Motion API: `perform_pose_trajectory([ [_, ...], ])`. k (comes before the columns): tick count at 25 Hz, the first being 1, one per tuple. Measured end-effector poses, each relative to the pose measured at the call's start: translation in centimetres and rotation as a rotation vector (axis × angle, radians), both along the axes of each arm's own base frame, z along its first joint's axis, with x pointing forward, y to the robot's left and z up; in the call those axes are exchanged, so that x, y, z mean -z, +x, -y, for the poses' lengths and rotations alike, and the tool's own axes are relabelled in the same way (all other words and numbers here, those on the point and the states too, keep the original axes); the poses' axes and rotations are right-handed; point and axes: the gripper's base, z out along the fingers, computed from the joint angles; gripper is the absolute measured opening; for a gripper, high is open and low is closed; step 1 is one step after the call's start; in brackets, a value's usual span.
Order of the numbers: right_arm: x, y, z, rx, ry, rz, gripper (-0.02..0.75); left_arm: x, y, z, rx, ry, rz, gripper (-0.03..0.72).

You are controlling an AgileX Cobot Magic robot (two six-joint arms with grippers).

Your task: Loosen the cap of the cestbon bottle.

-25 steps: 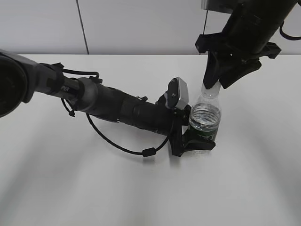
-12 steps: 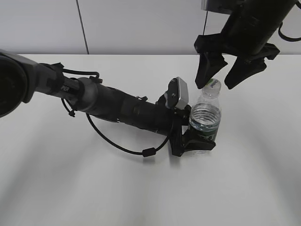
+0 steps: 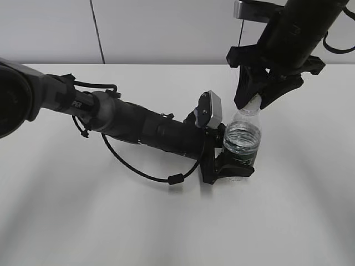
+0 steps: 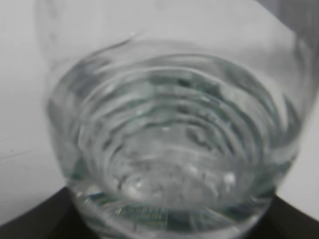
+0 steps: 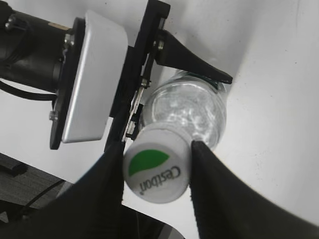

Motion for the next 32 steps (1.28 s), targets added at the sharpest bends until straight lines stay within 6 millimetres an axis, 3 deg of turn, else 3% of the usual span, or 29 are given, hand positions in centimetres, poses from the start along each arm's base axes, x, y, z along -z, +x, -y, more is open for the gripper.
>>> perform_pose_trajectory([
  [1, 0.00, -0.01, -0.01, -0.003, 0.001, 0.000, 0.316, 0.00, 0.00, 0.00, 0.000, 0.000, 0.000, 0.503],
  [7, 0.00, -0.05, -0.01, -0.107, -0.004, 0.030, 0.312, 0.00, 0.00, 0.00, 0.000, 0.000, 0.000, 0.503],
  [14, -0.03, -0.06, 0.12, -0.662, -0.049, 0.212, 0.312, 0.00, 0.00, 0.00, 0.001, 0.000, 0.002, 0.503],
  [17, -0.07, -0.09, 0.12, -0.760, -0.053, 0.244, 0.307, 0.01, 0.01, 0.00, 0.000, 0.001, 0.002, 0.503],
  [20, -0.10, -0.13, 0.01, -0.761, -0.039, 0.246, 0.347, 0.00, 0.00, 0.00, 0.001, 0.000, 0.002, 0.503],
  [26, -0.09, -0.25, -0.11, -0.619, -0.015, 0.190, 0.602, 0.00, 0.00, 0.00, 0.000, 0.000, 0.001, 0.503],
  [32, -0.09, -0.08, -0.10, -0.213, 0.001, 0.067, 0.633, -0.01, -0.01, 0.00, 0.001, -0.001, 0.000, 0.503],
])
